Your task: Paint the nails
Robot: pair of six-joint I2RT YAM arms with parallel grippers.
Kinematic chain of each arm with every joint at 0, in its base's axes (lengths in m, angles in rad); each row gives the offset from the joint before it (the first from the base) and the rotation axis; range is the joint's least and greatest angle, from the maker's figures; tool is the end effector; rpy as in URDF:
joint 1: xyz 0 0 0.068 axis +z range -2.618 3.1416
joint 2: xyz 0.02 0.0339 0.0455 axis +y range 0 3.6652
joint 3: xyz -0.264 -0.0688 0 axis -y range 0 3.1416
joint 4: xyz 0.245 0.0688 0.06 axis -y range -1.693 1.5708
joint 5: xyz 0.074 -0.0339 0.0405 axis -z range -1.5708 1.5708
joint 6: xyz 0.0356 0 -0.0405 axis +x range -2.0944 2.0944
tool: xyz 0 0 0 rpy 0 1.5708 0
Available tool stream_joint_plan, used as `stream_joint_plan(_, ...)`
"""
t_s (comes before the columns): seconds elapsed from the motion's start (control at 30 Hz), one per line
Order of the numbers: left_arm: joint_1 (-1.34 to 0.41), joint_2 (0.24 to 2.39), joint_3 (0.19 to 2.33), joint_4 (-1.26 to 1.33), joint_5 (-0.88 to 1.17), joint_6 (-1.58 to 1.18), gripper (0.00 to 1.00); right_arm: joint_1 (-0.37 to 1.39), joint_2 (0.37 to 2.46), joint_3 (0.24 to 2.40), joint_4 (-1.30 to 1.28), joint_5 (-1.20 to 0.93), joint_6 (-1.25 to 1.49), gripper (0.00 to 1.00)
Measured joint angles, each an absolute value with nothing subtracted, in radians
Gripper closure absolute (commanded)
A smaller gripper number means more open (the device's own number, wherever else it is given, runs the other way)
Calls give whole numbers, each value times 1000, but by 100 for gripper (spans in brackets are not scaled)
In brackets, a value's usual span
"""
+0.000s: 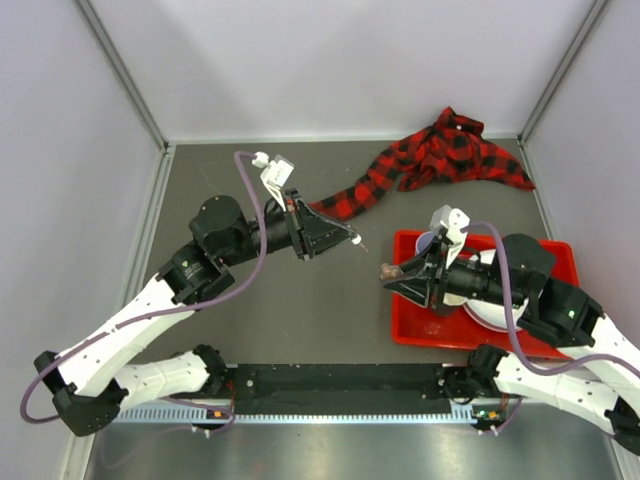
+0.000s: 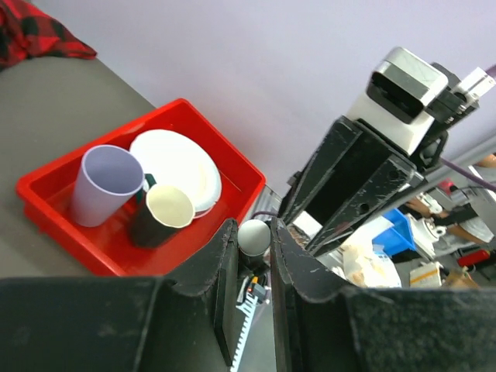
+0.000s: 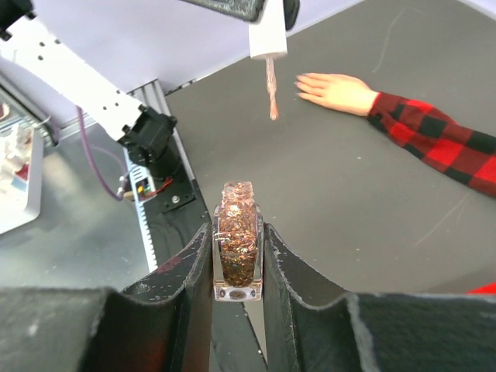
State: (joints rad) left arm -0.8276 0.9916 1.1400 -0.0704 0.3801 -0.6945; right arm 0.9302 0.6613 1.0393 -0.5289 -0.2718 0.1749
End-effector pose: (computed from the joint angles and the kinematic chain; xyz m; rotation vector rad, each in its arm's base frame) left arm 0.1362 -0.1677 0.4383 0.4552 1.6343 -1.4699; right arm 0.0666 0.1053 0.4055 -0.8702 1.6134 1.0331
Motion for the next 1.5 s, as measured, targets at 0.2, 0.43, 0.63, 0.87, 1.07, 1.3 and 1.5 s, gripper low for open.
stream_joint_plan(0.2,-854,998,1154,-65,398,-706,100,930,697,1042,-513,-315,176,100)
stream_joint_plan(0.43,-867,1009,1169,-45,426,-712,100,930,711,1043,-508,-325,176,100)
stream_joint_plan(0.63,-873,1016,1169,-46,432,-712,100,928,705,1043,-501,-316,176,100)
stream_joint_plan(0.87,-884,1025,1169,-57,437,-712,100,928,694,1043,-501,-304,176,100)
stream_joint_plan(1.07,-888,1026,1169,-60,438,-712,100,928,694,1043,-498,-301,177,100)
stream_joint_plan(1.3,-896,1026,1169,-60,438,-712,100,928,694,1043,-494,-301,177,100)
stream_joint_plan(1.5,-898,1026,1169,-60,438,-712,100,928,694,1043,-494,-301,178,100)
